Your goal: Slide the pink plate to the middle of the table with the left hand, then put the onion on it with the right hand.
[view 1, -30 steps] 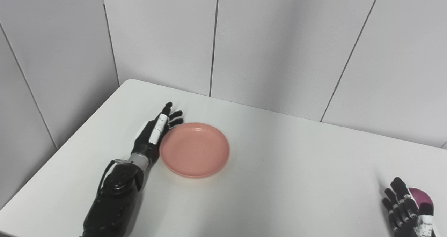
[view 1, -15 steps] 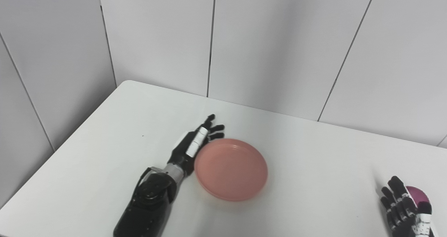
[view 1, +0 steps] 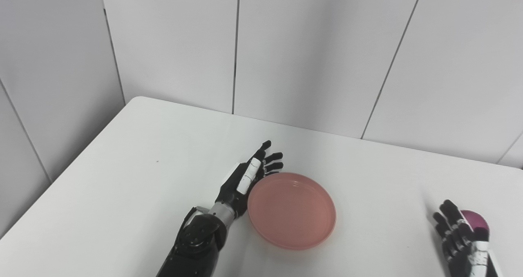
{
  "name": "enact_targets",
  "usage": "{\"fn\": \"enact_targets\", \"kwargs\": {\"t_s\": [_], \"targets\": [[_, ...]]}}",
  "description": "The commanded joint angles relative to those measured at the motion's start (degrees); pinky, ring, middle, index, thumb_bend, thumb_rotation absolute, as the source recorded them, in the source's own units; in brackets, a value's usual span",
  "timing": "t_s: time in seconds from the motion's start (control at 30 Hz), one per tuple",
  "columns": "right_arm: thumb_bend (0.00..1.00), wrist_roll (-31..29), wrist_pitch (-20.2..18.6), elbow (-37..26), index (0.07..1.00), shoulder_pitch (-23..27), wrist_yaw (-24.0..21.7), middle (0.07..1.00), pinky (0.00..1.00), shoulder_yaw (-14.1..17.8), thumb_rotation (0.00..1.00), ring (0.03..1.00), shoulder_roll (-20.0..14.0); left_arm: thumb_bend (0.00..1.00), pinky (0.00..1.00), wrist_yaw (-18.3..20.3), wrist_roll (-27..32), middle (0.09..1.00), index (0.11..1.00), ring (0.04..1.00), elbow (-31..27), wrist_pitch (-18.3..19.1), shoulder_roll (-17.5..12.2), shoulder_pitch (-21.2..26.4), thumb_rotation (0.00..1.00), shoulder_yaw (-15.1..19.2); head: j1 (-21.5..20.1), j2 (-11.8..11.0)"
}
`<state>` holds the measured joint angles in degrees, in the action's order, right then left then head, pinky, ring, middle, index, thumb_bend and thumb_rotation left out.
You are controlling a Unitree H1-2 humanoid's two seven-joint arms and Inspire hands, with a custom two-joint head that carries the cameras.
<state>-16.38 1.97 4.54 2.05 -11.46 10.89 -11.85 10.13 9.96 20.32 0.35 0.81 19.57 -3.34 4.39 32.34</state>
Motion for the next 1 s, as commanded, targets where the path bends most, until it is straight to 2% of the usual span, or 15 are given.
{"fn": "enact_targets", "kwargs": {"t_s": [0.0, 0.3, 0.4, 0.67, 0.9, 0.97], "targets": [[0.84, -0.36, 0.46, 3.37, 0.927, -3.80, 0.09, 0.952, 1.00, -2.15, 0.99, 0.948, 4.49, 0.93, 0.82, 1.07, 0.13, 0.884, 0.984, 0.855, 1.95, 2.16, 0.73, -1.74, 0.93, -0.66, -1.11, 0.26], [0.87, 1.61, 0.35, 2.38, 0.915, -3.81, 1.67, 0.942, 1.00, -3.32, 0.98, 0.936, 6.54, 0.93, 0.84, 2.24, -0.24, 0.894, 0.990, 0.868, 2.00, 3.21, 1.13, -2.69, 0.93, -1.62, -6.08, 0.85], [0.93, 2.70, 0.22, 2.18, 0.917, -3.84, 2.17, 0.942, 1.00, -3.69, 0.98, 0.935, 6.76, 0.93, 0.85, 2.60, -0.35, 0.898, 0.993, 0.878, 2.06, 3.42, 0.78, -2.75, 0.92, -1.75, -6.36, 0.89], [0.99, 3.77, 0.82, 1.92, 0.912, -3.73, 2.41, 0.930, 1.00, -3.92, 0.95, 0.929, 6.84, 0.93, 0.86, 2.68, -0.35, 0.899, 1.000, 0.889, 2.29, 3.76, -0.04, -2.36, 0.94, -1.26, -6.71, 0.77], [0.94, 4.40, 1.99, 0.94, 0.903, -3.67, 2.55, 0.919, 1.00, -4.10, 0.95, 0.922, 7.01, 0.94, 0.86, 2.78, -0.29, 0.902, 1.000, 0.885, 2.18, 4.16, -0.96, -1.88, 0.93, -0.72, -7.62, 0.48], [0.91, 5.15, 2.29, -1.40, 0.899, -3.42, 2.87, 0.917, 0.99, -4.39, 0.96, 0.921, 6.88, 0.93, 0.86, 3.13, -0.37, 0.905, 1.000, 0.885, 2.54, 4.05, -1.58, -1.46, 0.93, -0.57, -9.33, 0.33]]}}
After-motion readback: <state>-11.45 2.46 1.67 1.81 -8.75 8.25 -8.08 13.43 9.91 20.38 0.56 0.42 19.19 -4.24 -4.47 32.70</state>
